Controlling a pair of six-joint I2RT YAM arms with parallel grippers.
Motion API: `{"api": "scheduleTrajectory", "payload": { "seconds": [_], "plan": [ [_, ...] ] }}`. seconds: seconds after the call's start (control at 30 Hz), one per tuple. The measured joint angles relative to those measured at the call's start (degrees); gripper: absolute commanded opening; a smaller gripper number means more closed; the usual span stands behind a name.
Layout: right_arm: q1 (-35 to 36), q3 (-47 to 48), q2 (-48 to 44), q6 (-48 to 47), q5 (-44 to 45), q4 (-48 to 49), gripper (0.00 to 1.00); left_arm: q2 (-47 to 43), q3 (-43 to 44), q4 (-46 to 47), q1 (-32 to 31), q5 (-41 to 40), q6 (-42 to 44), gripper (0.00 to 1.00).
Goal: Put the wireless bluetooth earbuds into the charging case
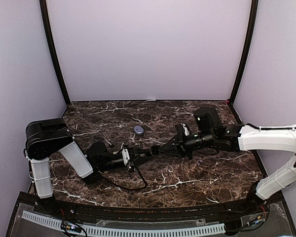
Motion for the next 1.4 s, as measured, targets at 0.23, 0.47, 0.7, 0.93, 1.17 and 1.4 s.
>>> {"api": "scheduleTrajectory", "payload": {
  "seconds": [0.23, 0.47, 0.7, 0.93, 1.17, 1.4],
  "plan": [
    [0.9, 1.53, 0.37, -1.16, 0.39, -0.59, 0.0, 0.0, 0.0, 0.0, -0.02, 0.0, -1.05, 0.17],
    [1.18, 2.78, 1.42, -1.7, 0.76, -0.81, 0.0, 0.0, 0.0, 0.0, -0.04, 0.04, -1.25, 0.17],
    [1.22, 2.8, 1.64, -2.08, 1.27, -1.6, 0.0, 0.0, 0.0, 0.0, -0.17, 0.26, -1.42, 0.17],
    [1.25, 2.8, 2.23, -2.34, 1.16, -2.08, 0.0, 0.0, 0.0, 0.0, -0.26, 0.31, -1.86, 0.17],
    [1.7, 2.8, 3.37, -2.49, 0.7, -1.99, 0.0, 0.0, 0.02, -0.02, -0.28, 0.52, -2.34, 0.17],
    [1.77, 2.89, 3.78, -2.51, 0.15, -1.99, 0.0, 0.04, 0.02, -0.02, -0.26, 0.83, -2.49, 0.16]
  ]
}}
